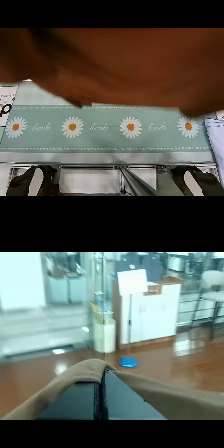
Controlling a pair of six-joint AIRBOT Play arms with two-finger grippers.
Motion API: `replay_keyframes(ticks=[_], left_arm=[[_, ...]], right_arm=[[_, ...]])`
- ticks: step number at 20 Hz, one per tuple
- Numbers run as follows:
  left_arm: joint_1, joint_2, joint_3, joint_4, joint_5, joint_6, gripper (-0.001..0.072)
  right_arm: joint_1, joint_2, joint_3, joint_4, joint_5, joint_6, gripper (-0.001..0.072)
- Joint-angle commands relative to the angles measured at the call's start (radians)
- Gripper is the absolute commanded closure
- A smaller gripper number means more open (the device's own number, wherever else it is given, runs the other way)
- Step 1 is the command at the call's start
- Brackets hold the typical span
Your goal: Fold the shirts.
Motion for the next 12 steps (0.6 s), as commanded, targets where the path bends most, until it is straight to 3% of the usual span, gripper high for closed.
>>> replay_keyframes(ticks=[1,3,8,12], left_arm=[[-0.168,0.105,0.005,0.382,-0.062,-0.130,0.0692],[-0.245,0.104,-0.007,0.515,-0.143,-0.203,0.0692],[-0.278,0.043,-0.305,0.505,-0.130,-0.303,0.0692],[-0.279,-0.133,-0.574,0.281,0.024,-0.201,0.0692]], right_arm=[[-0.001,0.053,0.011,-0.049,0.100,0.009,0.0678],[-0.001,0.057,0.005,-0.031,0.132,0.018,0.0678],[-0.001,0.030,-0.306,0.168,0.068,0.001,0.0678],[0.005,-0.090,-0.625,0.240,-0.077,-0.067,0.0678]])
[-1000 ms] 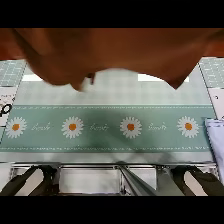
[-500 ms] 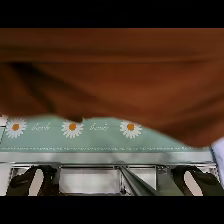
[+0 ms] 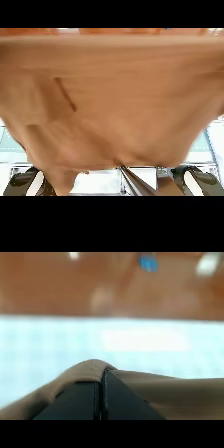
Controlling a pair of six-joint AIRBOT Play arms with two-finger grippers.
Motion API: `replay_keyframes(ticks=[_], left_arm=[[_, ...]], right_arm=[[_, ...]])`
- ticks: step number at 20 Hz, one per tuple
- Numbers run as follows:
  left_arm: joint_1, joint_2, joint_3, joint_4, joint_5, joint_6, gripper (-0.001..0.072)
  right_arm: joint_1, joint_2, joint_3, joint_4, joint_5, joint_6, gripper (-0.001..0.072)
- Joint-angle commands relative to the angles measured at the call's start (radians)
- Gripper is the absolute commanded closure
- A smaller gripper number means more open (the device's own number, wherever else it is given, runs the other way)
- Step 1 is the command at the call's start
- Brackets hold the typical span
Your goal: Fold the shirts.
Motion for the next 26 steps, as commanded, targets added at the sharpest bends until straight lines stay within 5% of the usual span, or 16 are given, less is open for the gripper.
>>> replay_keyframes(ticks=[1,6,11,12,13,14,15,18,21,23,24,26], left_arm=[[-0.008,-0.171,-0.204,-0.181,0.133,0.087,0.0691],[-0.008,-0.636,-0.171,-0.275,0.381,0.179,0.0692],[-0.021,-1.049,0.018,-0.433,0.371,0.179,0.0691],[-0.026,-1.095,0.033,-0.459,0.362,0.179,0.0689],[-0.027,-1.125,0.043,-0.470,0.340,0.179,0.0595],[-0.023,-1.144,0.056,-0.462,0.291,0.180,0.0266],[-0.007,-1.148,0.072,-0.427,0.237,0.183,0.0197],[0.122,-1.115,0.121,-0.253,-0.019,0.225,0.0199],[0.312,-0.986,-0.023,-0.230,-0.168,0.270,0.0199],[0.420,-0.825,-0.301,-0.243,-0.138,0.291,0.0199],[0.458,-0.752,-0.447,-0.255,-0.111,0.320,0.0199],[0.516,-0.637,-0.697,-0.311,-0.040,0.348,0.0199]], right_arm=[[0.002,-0.123,-0.256,0.100,-0.144,-0.076,0.0678],[0.002,-0.531,-0.259,0.184,-0.377,-0.131,0.0678],[0.024,-0.912,-0.125,0.378,-0.506,-0.082,0.0675],[0.026,-0.958,-0.122,0.436,-0.531,-0.081,0.0579],[0.030,-0.993,-0.122,0.491,-0.533,-0.072,0.0367],[0.025,-1.015,-0.122,0.522,-0.517,-0.075,0.0296],[0.008,-1.016,-0.122,0.523,-0.480,-0.089,0.0295],[-0.127,-0.961,-0.122,0.478,-0.233,-0.102,0.0298],[-0.269,-0.818,-0.178,0.124,-0.003,-0.148,0.0298],[-0.346,-0.658,-0.391,-0.054,-0.120,-0.097,0.0304],[-0.386,-0.571,-0.543,-0.044,-0.206,-0.056,0.0303],[-0.443,-0.435,-0.779,0.078,-0.320,-0.146,0.0304]])
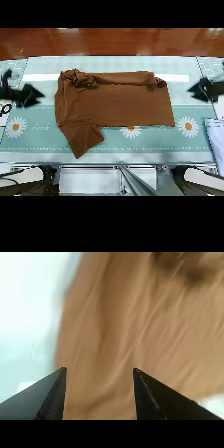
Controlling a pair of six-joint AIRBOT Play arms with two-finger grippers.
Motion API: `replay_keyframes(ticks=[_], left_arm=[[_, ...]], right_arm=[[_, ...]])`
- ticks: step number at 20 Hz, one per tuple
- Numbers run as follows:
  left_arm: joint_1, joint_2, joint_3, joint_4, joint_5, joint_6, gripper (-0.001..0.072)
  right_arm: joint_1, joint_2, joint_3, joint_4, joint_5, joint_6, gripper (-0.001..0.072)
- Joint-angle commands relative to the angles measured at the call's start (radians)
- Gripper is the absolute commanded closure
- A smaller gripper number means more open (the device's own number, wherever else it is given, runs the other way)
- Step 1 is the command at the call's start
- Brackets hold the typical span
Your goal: Fold the shirts.
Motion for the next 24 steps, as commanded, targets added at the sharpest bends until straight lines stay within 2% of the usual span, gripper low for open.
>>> replay_keyframes(ticks=[1,4,10,14,15,16,17,20,22,24], left_arm=[[0.130,0.193,-0.397,-0.074,0.066,0.058,0.0199],[0.131,0.204,-0.518,-0.089,0.136,0.066,0.0199],[0.011,0.164,-0.528,-0.129,0.262,0.055,0.0199],[-0.054,0.112,-0.512,-0.166,0.276,0.060,0.0202],[-0.082,0.110,-0.504,-0.166,0.276,0.060,0.0255],[-0.105,0.111,-0.496,-0.166,0.272,0.073,0.0511],[-0.123,0.111,-0.483,-0.167,0.244,0.110,0.0693],[-0.132,0.114,-0.434,-0.165,0.177,0.123,0.0692],[-0.131,0.114,-0.412,-0.163,0.163,0.122,0.0692],[-0.132,0.114,-0.407,-0.163,0.164,0.122,0.0692]], right_arm=[[-0.117,0.226,-0.353,0.038,-0.134,-0.087,0.0303],[-0.130,0.289,-0.437,0.077,-0.090,-0.146,0.0304],[-0.130,0.303,-0.443,0.096,-0.063,-0.146,0.0304],[-0.130,0.303,-0.443,0.095,-0.069,-0.146,0.0304],[-0.130,0.303,-0.443,0.094,-0.073,-0.146,0.0304],[-0.130,0.303,-0.443,0.087,-0.078,-0.146,0.0304],[-0.130,0.303,-0.443,0.063,-0.082,-0.140,0.0304],[-0.130,0.274,-0.463,-0.154,-0.076,0.000,0.0303],[-0.130,0.220,-0.489,-0.125,-0.055,-0.009,0.0304],[-0.130,0.162,-0.494,-0.031,-0.042,-0.063,0.0304]])
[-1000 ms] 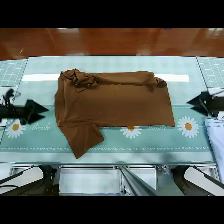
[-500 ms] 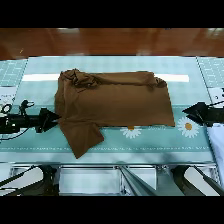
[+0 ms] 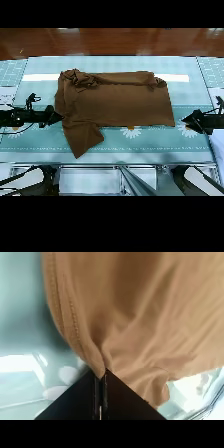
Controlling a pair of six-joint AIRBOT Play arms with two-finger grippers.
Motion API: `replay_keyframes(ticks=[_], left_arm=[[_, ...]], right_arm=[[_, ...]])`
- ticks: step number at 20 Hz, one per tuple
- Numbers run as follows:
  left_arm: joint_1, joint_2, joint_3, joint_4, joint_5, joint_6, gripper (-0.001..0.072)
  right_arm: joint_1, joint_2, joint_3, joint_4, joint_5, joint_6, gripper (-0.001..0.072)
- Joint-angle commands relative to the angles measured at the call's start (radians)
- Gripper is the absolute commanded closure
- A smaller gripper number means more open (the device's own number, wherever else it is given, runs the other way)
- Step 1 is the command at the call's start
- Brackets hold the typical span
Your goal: Fold the shirts.
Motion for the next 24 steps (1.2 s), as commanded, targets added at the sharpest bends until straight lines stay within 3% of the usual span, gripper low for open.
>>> replay_keyframes(ticks=[1,5,10,11,13,14,16,20,23,24], left_arm=[[-0.006,-0.001,0.021,-0.005,-0.026,0.008,0.0692],[-0.006,-0.001,0.021,-0.005,-0.025,0.008,0.0692],[-0.008,-0.001,0.021,-0.005,-0.026,0.007,0.0692],[-0.009,-0.001,0.021,-0.005,-0.026,0.008,0.0692],[-0.009,-0.001,0.021,-0.005,-0.029,0.008,0.0692],[-0.008,-0.001,0.021,-0.005,-0.029,0.008,0.0691],[-0.008,0.000,0.034,-0.005,-0.032,0.008,0.0692],[-0.006,0.076,0.237,-0.164,-0.130,0.016,0.0692],[-0.012,0.172,0.487,-0.346,-0.081,0.011,0.0693],[-0.014,0.193,0.594,-0.354,-0.062,-0.013,0.0693]], right_arm=[[0.000,-0.089,-0.016,0.079,0.021,-0.034,0.0304],[0.009,-0.189,-0.014,0.164,-0.006,-0.064,0.0304],[0.189,-0.277,0.022,0.212,-0.142,-0.041,0.0304],[0.217,-0.283,0.047,0.245,-0.170,-0.036,0.0329],[0.261,-0.288,0.105,0.262,-0.188,-0.042,0.0563],[0.284,-0.288,0.134,0.263,-0.174,-0.092,0.0677],[0.313,-0.287,0.195,0.234,-0.110,-0.101,0.0677],[0.313,-0.234,0.507,0.205,0.066,-0.095,0.0678],[0.313,-0.199,0.912,0.077,0.014,0.052,0.0678],[0.315,-0.198,1.058,0.085,0.034,0.052,0.0678]])
